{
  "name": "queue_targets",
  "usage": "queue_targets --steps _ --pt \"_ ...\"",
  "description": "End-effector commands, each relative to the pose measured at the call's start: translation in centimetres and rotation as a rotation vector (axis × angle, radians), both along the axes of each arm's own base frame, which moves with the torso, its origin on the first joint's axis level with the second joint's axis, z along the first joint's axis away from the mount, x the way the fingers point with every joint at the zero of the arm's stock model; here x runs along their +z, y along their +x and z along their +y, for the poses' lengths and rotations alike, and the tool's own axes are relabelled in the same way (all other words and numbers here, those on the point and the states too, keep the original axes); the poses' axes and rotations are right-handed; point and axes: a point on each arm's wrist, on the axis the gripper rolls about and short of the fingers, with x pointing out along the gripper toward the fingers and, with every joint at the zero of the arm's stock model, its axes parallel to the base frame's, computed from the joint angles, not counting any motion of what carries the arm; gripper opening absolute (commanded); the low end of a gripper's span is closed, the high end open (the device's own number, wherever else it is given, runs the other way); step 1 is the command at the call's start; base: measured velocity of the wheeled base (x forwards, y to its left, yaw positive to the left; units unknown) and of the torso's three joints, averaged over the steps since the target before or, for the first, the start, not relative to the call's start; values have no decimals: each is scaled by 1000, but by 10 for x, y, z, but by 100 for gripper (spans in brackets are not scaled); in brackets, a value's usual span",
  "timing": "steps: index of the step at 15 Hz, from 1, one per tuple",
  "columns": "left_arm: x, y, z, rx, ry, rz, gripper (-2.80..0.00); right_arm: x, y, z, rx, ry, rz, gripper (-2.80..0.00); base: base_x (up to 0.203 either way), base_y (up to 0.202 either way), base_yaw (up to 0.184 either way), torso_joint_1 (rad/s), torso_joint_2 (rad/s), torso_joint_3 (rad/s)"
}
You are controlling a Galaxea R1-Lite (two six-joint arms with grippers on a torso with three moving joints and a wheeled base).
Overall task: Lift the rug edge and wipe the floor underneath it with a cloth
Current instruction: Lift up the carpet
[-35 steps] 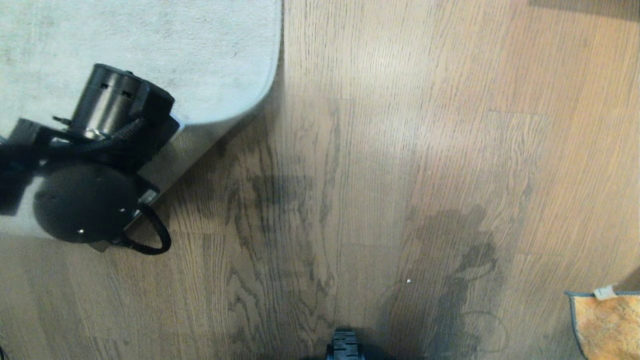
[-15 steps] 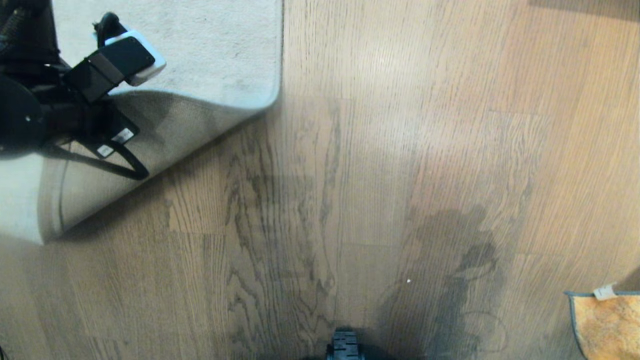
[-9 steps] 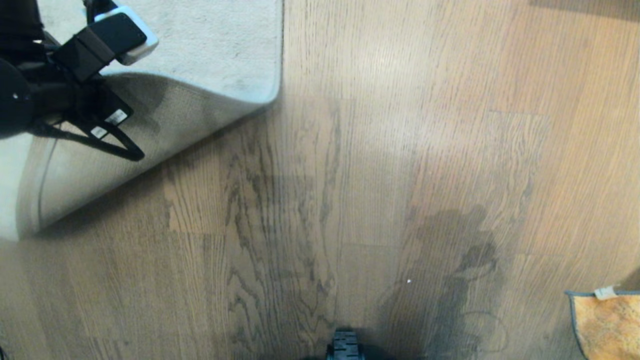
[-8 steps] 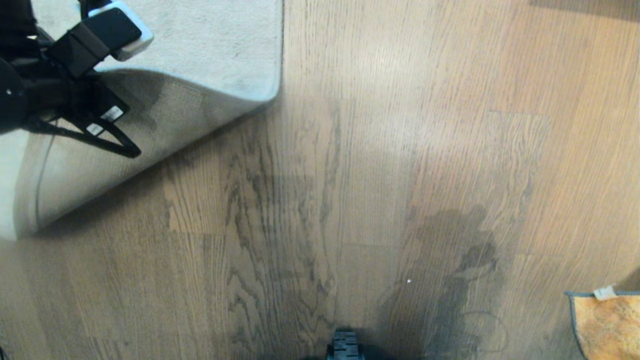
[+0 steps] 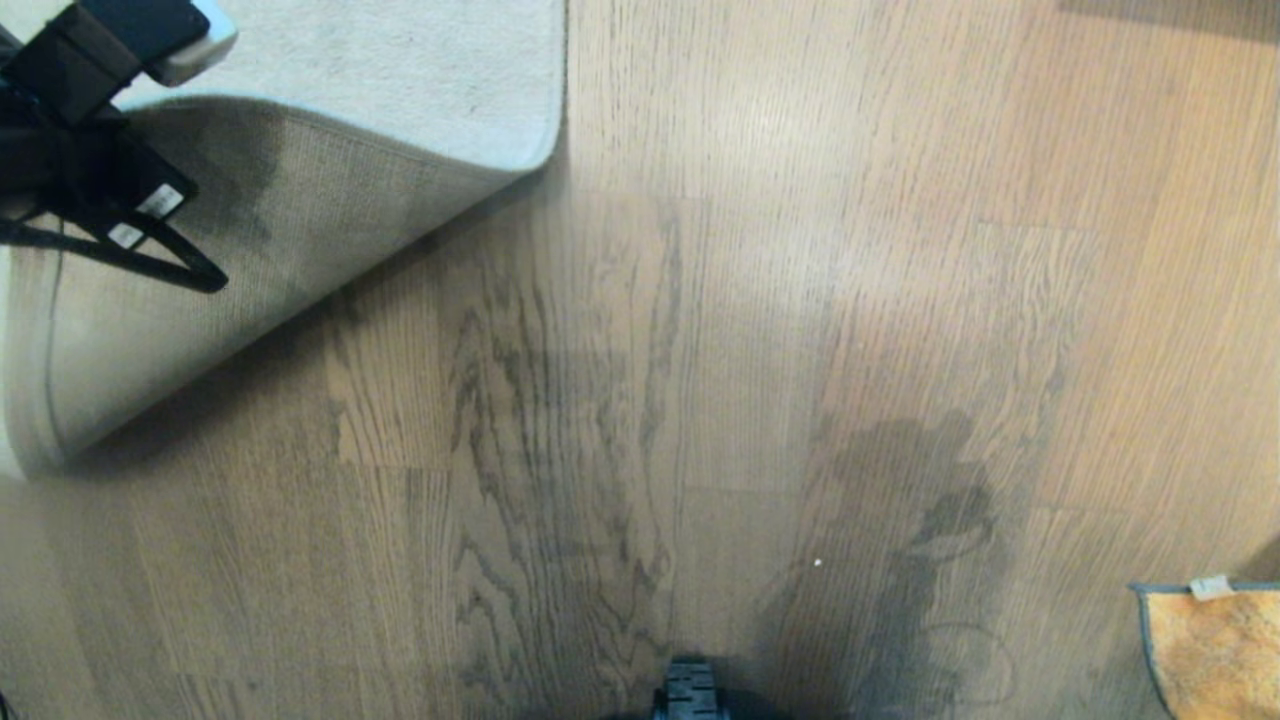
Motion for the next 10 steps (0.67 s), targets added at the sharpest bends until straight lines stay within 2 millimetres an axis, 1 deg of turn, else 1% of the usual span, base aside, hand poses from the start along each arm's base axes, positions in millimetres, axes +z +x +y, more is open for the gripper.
queue_targets --steps 1,10 --pt "-1 -6 4 15 5 2 -280 0 0 0 0 -1 1 -280 0 0 0 0 0 0" --pt "-4 -9 5 17 6 9 -280 0 0 0 0 -1 1 -280 0 0 0 0 0 0"
